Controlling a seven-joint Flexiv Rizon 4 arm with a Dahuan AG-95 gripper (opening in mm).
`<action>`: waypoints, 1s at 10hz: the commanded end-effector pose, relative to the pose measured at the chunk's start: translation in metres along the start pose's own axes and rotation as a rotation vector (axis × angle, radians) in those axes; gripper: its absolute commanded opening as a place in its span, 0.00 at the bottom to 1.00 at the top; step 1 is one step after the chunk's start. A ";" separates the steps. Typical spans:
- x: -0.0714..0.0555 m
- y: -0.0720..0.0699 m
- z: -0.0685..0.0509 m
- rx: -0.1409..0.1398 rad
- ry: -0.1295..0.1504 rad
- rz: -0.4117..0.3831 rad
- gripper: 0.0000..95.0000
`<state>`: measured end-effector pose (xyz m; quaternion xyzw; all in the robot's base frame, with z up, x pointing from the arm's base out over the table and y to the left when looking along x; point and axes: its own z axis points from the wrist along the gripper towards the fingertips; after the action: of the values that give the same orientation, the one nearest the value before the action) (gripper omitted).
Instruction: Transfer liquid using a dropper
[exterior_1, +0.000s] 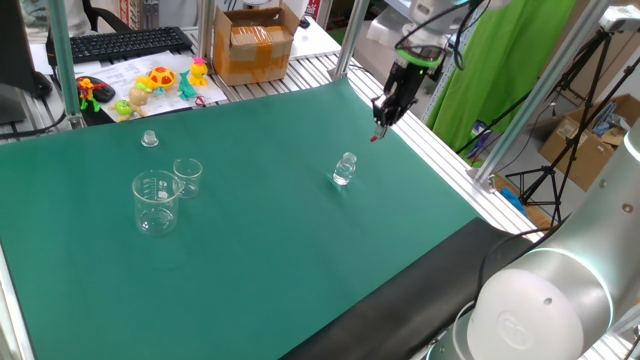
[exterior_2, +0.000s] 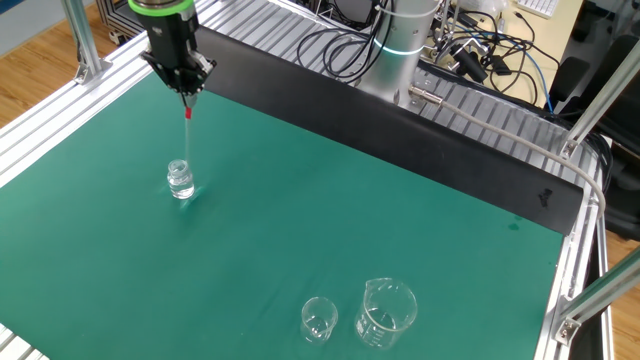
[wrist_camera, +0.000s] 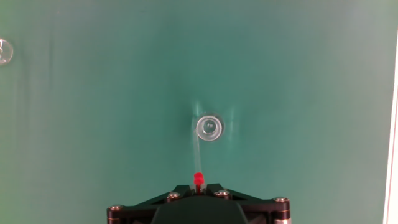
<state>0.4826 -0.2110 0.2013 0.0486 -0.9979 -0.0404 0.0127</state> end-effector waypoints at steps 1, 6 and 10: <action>-0.001 0.000 -0.004 0.001 0.000 0.000 0.00; -0.003 -0.002 -0.026 0.003 0.012 -0.002 0.00; -0.003 -0.004 -0.038 0.004 0.021 -0.006 0.00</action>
<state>0.4873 -0.2180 0.2392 0.0520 -0.9976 -0.0387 0.0232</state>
